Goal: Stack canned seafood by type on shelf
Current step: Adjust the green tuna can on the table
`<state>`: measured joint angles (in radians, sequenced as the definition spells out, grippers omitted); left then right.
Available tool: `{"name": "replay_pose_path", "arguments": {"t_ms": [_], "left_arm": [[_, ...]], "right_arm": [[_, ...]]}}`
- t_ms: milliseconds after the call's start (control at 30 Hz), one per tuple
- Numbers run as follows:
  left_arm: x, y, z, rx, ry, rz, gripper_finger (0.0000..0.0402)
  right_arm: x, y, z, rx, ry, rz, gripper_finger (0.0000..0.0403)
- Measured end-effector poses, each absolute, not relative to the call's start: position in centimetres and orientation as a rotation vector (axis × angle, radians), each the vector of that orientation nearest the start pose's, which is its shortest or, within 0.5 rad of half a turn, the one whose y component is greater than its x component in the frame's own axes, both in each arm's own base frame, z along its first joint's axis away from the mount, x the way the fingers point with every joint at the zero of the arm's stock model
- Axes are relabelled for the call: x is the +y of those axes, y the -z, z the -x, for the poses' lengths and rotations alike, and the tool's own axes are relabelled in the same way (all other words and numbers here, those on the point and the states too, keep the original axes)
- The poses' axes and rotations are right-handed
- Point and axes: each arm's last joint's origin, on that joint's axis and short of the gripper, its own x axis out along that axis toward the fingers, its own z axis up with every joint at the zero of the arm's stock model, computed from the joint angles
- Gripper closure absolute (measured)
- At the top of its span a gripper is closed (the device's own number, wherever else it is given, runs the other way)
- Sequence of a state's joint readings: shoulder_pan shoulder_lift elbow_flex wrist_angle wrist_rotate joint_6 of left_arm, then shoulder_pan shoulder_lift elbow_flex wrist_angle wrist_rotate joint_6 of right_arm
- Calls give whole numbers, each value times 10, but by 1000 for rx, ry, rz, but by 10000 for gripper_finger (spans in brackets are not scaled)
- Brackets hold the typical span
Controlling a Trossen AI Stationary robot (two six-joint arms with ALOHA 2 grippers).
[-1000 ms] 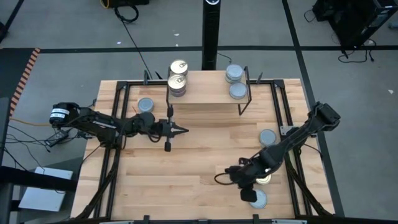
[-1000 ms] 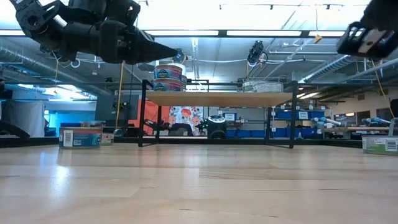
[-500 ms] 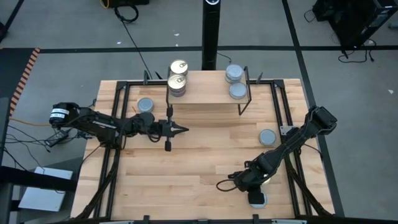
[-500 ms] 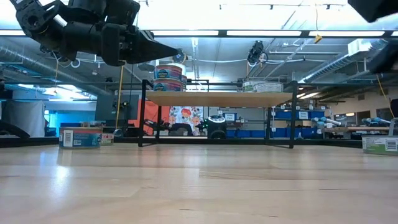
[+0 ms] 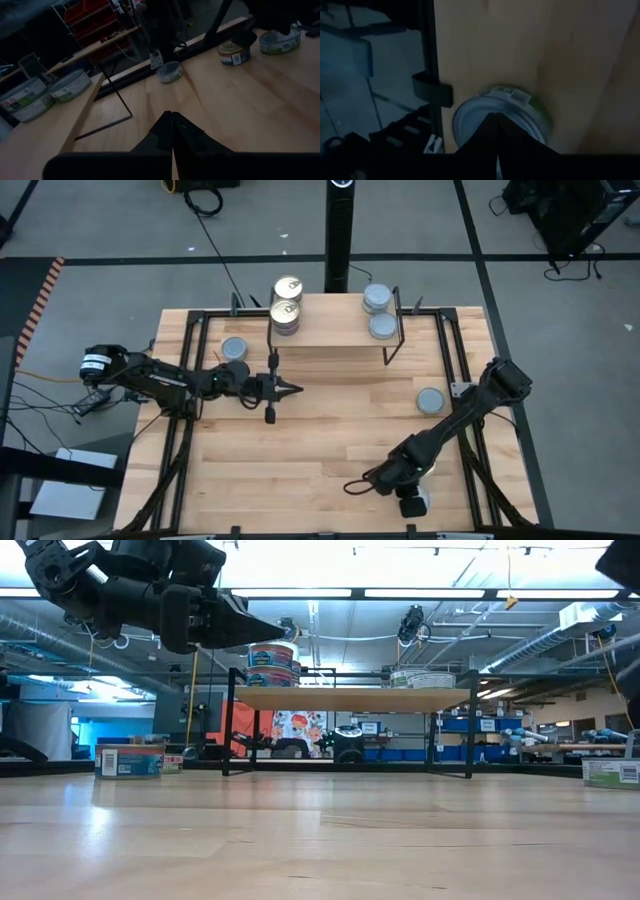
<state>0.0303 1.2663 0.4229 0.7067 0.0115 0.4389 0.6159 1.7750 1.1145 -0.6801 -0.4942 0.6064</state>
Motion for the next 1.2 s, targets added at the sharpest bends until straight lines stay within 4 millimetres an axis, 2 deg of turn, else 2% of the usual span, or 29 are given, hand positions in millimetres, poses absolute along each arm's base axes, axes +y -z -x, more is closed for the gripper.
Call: {"name": "replay_pose_path", "arguments": {"t_ms": [133,400,800,1033,1200], "left_arm": [[6,-199,-244,138,14,-435,398],[6,-199,-244,136,15,-434,398],[5,-196,-244,173,22,-428,398],[5,-192,-243,211,24,-366,398],[4,-189,-242,237,32,-345,398]], "right_arm": [[198,-160,-261,1622,-460,-343,395],[177,-163,-282,1445,-247,-264,397],[113,-161,-310,1323,74,-175,395],[75,-161,-322,1295,138,-102,394],[60,-161,-329,1261,135,-72,392]]}}
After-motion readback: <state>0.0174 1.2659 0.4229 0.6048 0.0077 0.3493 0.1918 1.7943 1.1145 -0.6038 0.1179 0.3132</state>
